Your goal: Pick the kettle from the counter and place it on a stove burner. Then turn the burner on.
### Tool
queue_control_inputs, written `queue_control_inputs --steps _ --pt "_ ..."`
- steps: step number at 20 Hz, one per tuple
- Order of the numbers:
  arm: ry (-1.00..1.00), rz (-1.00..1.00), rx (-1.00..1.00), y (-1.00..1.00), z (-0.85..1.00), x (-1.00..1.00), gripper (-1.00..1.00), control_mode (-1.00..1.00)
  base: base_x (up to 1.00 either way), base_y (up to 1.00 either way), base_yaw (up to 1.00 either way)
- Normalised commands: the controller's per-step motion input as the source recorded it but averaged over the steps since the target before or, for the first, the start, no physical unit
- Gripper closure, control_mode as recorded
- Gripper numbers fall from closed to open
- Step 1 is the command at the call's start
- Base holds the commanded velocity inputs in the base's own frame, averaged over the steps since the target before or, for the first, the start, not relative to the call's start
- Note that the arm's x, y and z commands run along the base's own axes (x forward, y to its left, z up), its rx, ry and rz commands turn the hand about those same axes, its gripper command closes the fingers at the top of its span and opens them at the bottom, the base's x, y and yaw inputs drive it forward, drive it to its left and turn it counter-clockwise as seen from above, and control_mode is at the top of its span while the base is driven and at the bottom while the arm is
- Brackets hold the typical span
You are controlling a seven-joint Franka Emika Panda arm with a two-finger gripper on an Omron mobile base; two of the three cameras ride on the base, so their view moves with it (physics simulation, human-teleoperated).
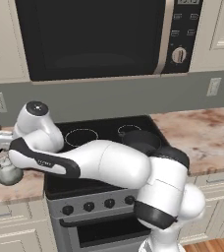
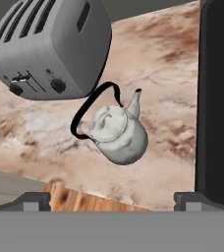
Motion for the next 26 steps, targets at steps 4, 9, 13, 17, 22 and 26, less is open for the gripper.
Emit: queue_control_inputs --steps 4,9,13,17,22,26 --pt "0.0 0.0 0.0 0.32 -0.1 0.36 -1.0 -1.0 0.0 0.0 0.0" --pt "-0.02 0.0 0.0 0.32 -0.2 0.35 -1.0 -1.0 0.0 0.0 0.0" --pt "-0.01 0.0 0.0 0.27 -0.15 0.31 -1.0 -1.0 0.0 0.0 0.0" --pt "0.0 0.0 0.0 0.26 -0.15 0.3 -1.0 -1.0 0.0 0.0 0.0" --pt "0.0 0.0 -0.03 0.2 -0.21 0.16 -1.0 -1.0 0.0 0.0 0.0" --pt "0.0 0.0 -0.01 0.16 -0.24 0.14 -1.0 -1.0 0.0 0.0 0.0"
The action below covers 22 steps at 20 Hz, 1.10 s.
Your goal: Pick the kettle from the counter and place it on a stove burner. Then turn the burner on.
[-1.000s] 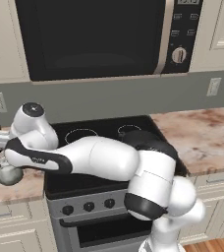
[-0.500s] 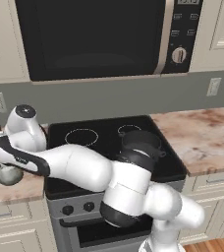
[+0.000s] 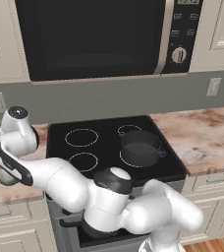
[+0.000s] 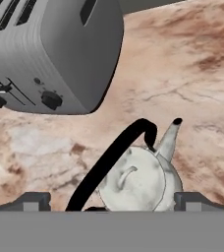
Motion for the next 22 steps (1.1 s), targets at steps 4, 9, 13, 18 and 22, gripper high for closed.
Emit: queue_control_inputs --steps 4,9,13,18,22 --pt "0.0 0.0 -0.01 0.14 -0.16 0.18 -1.0 -1.0 0.0 0.0 0.0" --pt "0.0 0.0 0.0 0.15 -0.22 0.23 -1.0 -1.0 0.0 0.0 0.0" --pt "0.0 0.0 0.0 0.15 -0.23 0.25 -1.0 -1.0 0.0 0.0 0.0" --pt "0.0 0.0 0.0 0.2 -0.13 0.33 -1.0 -1.0 0.0 0.0 0.0" --pt "0.0 0.0 0.0 0.26 0.0 0.29 -1.0 -1.0 0.0 0.0 0.0"
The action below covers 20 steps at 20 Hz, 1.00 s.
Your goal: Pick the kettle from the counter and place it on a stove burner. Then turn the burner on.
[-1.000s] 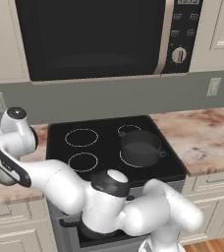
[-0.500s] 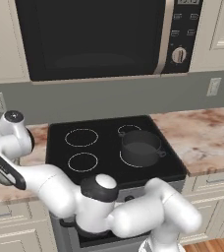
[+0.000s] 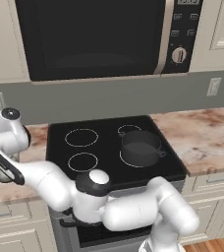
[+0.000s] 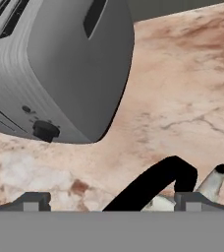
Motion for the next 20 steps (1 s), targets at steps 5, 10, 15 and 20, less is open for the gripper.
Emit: queue_control_inputs --steps 5,10,15,20 --pt "0.0 0.0 0.0 0.2 0.0 0.1 -1.0 -1.0 0.0 0.0 0.0" --pt "0.0 0.0 -0.03 0.1 -0.01 0.0 -1.0 -1.0 0.0 0.0 0.0" --pt "0.05 0.0 -0.08 0.07 -0.4 0.0 1.0 -1.0 0.0 0.0 0.0" --pt "0.0 0.0 -0.07 0.02 -0.63 -0.07 1.0 -1.0 0.0 0.0 0.0"
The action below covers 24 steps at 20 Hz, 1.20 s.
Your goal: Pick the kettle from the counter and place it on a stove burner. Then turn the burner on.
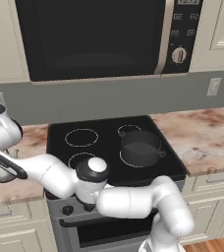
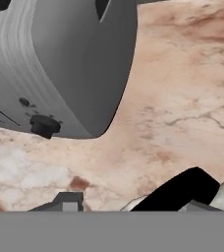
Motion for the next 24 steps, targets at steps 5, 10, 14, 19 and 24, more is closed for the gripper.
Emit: queue_control_inputs --steps 5,10,14,19,24 --pt "0.0 0.0 0.0 0.0 -0.06 -0.1 1.0 -1.0 0.0 0.0 0.0" --pt "-0.23 0.0 0.0 -0.01 0.03 -0.39 1.0 -1.0 0.0 0.0 0.0" --pt "-0.43 0.0 -0.05 -0.28 0.04 -0.73 1.0 -1.0 0.0 0.0 0.0" --pt "-0.44 0.0 -0.01 -0.7 0.0 -0.94 1.0 -1.0 0.0 0.0 0.0" --pt "-0.24 -0.04 0.01 -0.91 0.11 -0.63 1.0 -1.0 0.0 0.0 0.0"
